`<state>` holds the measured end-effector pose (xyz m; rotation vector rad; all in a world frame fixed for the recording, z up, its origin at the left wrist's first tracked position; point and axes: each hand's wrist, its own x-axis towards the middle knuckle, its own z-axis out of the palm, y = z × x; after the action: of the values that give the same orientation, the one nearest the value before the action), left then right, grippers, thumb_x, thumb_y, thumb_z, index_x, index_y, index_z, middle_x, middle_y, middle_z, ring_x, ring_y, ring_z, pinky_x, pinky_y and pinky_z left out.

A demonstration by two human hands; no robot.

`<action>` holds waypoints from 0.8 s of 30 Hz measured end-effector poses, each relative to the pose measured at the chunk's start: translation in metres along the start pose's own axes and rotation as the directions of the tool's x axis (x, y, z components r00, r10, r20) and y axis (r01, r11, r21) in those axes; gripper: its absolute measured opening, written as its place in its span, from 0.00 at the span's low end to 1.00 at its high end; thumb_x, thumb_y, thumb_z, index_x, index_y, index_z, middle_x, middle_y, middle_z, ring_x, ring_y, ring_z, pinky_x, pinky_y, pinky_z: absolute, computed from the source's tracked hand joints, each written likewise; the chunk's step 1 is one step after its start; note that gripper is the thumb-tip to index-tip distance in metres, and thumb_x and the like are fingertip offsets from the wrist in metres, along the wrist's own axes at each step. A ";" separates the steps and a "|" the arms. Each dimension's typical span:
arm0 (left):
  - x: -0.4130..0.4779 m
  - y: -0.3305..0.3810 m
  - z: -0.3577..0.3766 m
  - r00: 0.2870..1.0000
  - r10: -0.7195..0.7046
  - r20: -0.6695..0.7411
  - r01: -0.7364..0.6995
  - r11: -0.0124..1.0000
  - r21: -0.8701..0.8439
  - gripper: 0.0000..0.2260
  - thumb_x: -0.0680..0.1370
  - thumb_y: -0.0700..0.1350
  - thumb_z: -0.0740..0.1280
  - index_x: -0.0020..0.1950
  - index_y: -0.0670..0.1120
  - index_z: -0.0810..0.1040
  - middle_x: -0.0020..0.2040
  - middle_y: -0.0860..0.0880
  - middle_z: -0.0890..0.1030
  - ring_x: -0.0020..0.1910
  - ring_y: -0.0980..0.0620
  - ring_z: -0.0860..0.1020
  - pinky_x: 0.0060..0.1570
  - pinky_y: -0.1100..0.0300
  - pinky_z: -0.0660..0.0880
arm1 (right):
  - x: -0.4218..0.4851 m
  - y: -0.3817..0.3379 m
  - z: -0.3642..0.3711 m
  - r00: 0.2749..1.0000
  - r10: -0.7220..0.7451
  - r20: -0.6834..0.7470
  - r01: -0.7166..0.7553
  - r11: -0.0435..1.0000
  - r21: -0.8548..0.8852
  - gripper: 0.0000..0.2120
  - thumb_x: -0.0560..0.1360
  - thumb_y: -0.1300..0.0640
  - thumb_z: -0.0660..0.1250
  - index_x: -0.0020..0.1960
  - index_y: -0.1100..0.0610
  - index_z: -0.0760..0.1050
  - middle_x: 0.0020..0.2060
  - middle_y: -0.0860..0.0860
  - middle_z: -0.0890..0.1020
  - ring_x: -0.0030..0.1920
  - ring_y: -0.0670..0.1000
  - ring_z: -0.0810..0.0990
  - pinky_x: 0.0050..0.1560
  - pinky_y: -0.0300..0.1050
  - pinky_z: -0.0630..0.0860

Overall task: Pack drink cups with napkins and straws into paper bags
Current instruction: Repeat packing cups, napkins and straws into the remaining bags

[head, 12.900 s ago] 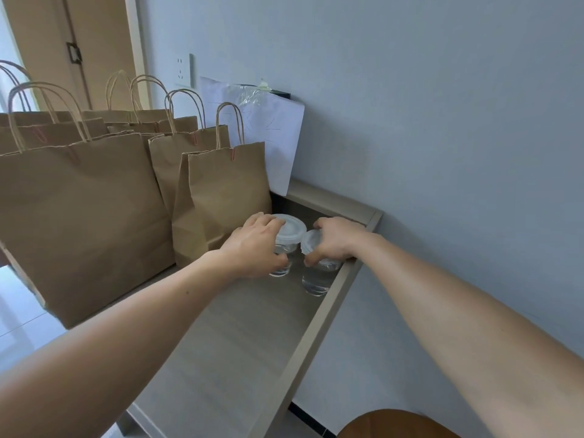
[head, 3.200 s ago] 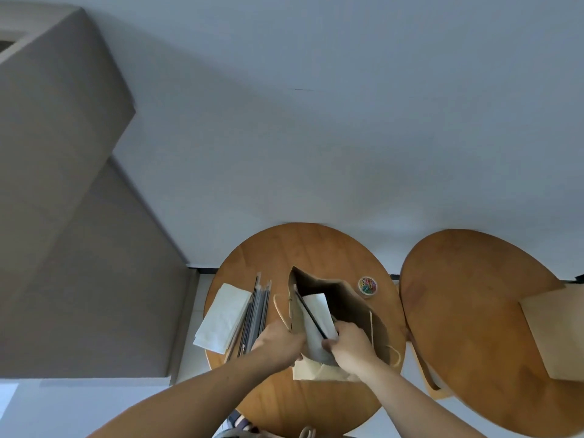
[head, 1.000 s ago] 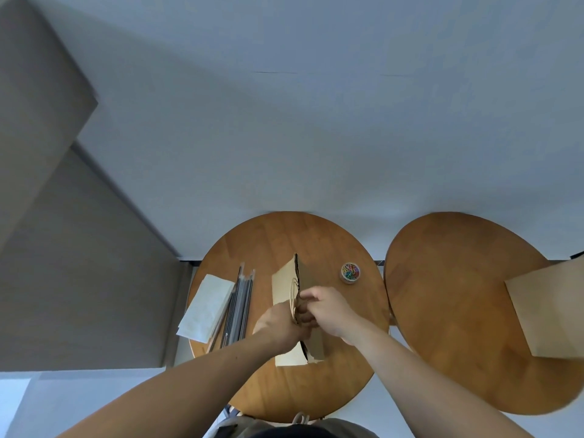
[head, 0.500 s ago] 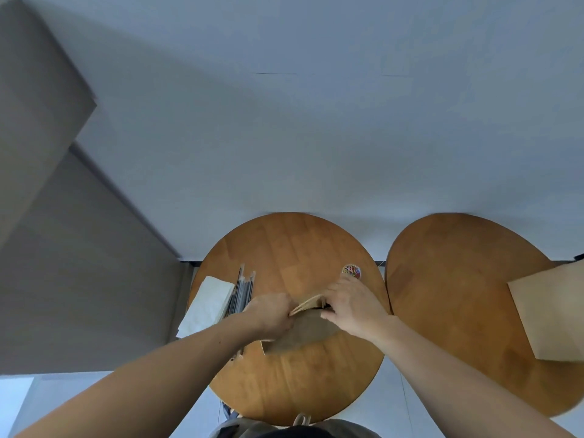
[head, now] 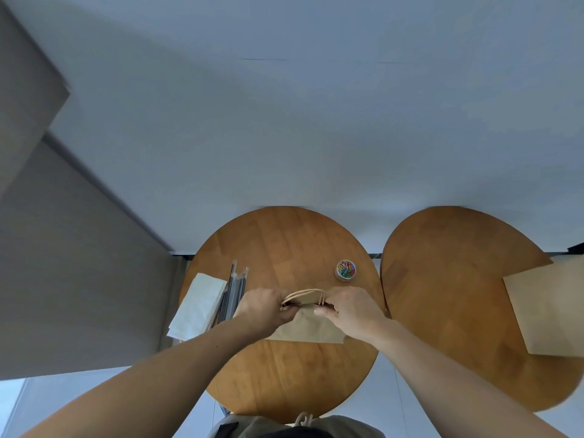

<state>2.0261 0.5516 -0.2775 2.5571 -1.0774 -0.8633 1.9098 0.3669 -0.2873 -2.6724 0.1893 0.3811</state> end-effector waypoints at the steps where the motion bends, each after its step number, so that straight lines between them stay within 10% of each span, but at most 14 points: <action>1: 0.002 -0.001 -0.001 1.000 0.010 0.010 -0.010 1.000 -0.017 0.11 0.79 0.60 0.62 0.50 0.58 0.82 0.36 0.54 0.79 0.36 0.54 0.77 0.35 0.60 0.72 | 0.001 0.001 0.000 1.000 0.005 -0.001 -0.005 1.000 0.012 0.14 0.80 0.42 0.61 0.50 0.51 0.79 0.42 0.45 0.80 0.43 0.47 0.78 0.43 0.44 0.73; 10: 0.037 -0.007 -0.007 0.997 -0.055 0.050 0.062 0.986 -0.156 0.13 0.79 0.57 0.67 0.34 0.59 0.73 0.32 0.55 0.78 0.34 0.55 0.77 0.33 0.59 0.70 | 0.020 0.047 -0.013 0.958 0.277 0.078 -0.269 0.763 0.588 0.11 0.78 0.48 0.63 0.45 0.49 0.83 0.41 0.43 0.85 0.44 0.43 0.81 0.45 0.42 0.77; 14: 0.053 -0.005 -0.007 0.995 -0.075 0.071 0.088 0.977 -0.195 0.16 0.79 0.54 0.68 0.31 0.62 0.71 0.30 0.59 0.76 0.35 0.56 0.77 0.39 0.60 0.71 | 0.045 0.093 0.002 0.893 0.448 0.044 -0.440 0.848 0.294 0.13 0.80 0.56 0.60 0.49 0.61 0.82 0.40 0.58 0.84 0.39 0.56 0.81 0.34 0.48 0.72; 18: 0.062 -0.012 -0.004 0.991 -0.085 0.105 0.105 0.972 -0.209 0.07 0.79 0.54 0.67 0.42 0.61 0.81 0.35 0.60 0.79 0.44 0.54 0.79 0.57 0.54 0.72 | 0.071 0.126 0.025 0.864 0.501 0.050 -0.503 0.851 0.150 0.12 0.80 0.55 0.60 0.51 0.56 0.83 0.42 0.55 0.84 0.40 0.54 0.79 0.36 0.45 0.74; 24: 0.070 -0.023 0.005 0.979 -0.152 0.135 0.182 0.952 -0.248 0.10 0.79 0.57 0.67 0.50 0.55 0.85 0.44 0.53 0.84 0.55 0.49 0.80 0.59 0.53 0.73 | 0.108 0.160 0.065 0.829 0.559 0.028 -0.558 0.821 0.122 0.15 0.81 0.53 0.60 0.50 0.59 0.83 0.35 0.51 0.76 0.36 0.51 0.74 0.28 0.39 0.64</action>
<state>2.0749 0.5181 -0.3209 2.4266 -0.7254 -1.1256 1.9665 0.2443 -0.4392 -2.4459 0.9844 0.5116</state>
